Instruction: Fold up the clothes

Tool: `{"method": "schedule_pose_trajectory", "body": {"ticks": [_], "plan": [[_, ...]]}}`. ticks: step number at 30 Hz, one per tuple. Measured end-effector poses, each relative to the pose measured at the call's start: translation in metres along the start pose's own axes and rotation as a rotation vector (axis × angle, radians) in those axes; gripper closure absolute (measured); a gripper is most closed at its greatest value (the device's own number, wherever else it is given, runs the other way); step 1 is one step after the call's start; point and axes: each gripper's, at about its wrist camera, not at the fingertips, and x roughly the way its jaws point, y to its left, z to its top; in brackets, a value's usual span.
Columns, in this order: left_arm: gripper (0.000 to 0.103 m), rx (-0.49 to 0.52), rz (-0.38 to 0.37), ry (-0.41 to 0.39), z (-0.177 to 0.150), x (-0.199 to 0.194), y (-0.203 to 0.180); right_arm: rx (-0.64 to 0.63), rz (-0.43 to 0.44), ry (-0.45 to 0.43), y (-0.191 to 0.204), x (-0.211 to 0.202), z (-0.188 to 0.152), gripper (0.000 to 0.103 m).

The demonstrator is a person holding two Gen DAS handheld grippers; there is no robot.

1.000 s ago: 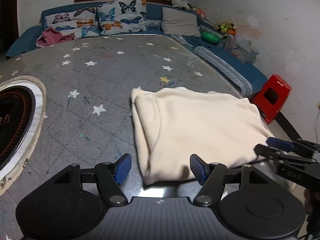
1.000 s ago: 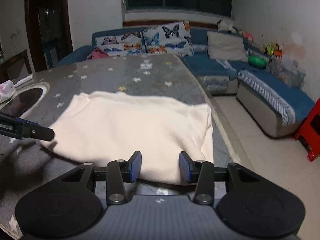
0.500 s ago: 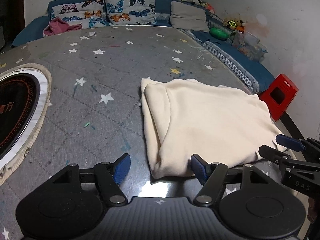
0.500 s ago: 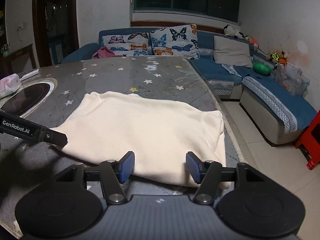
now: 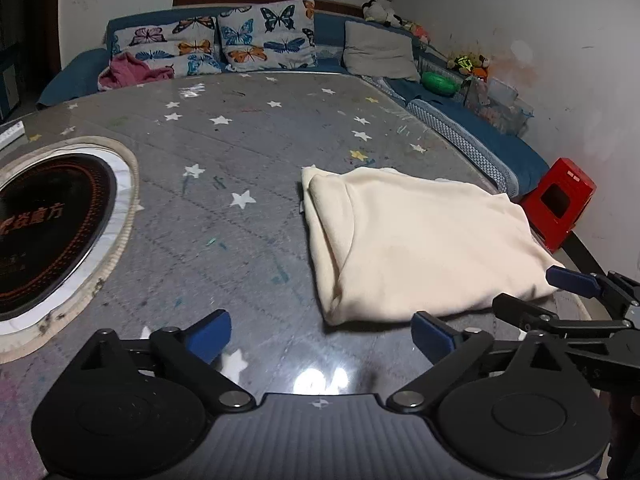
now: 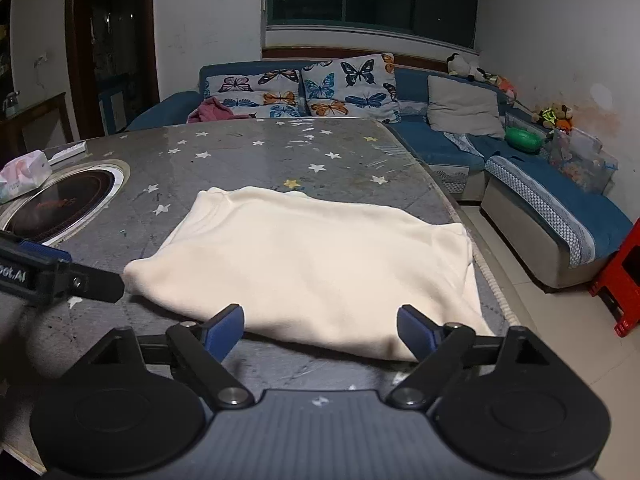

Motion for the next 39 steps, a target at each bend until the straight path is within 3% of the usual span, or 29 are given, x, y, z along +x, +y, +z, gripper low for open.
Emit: {"method": "schedule_pose_trajectory", "body": {"ticks": [17,39], "plan": [[0.0,0.005,0.026,-0.05,-0.027,-0.028,0.005,0.027,-0.008,-0.031,0.02,-0.024,-0.01,0.0],[0.0,0.03,0.04,-0.025,-0.05,-0.039,-0.002,0.092,-0.022,-0.028,0.024,-0.04,-0.033,0.0]]}}
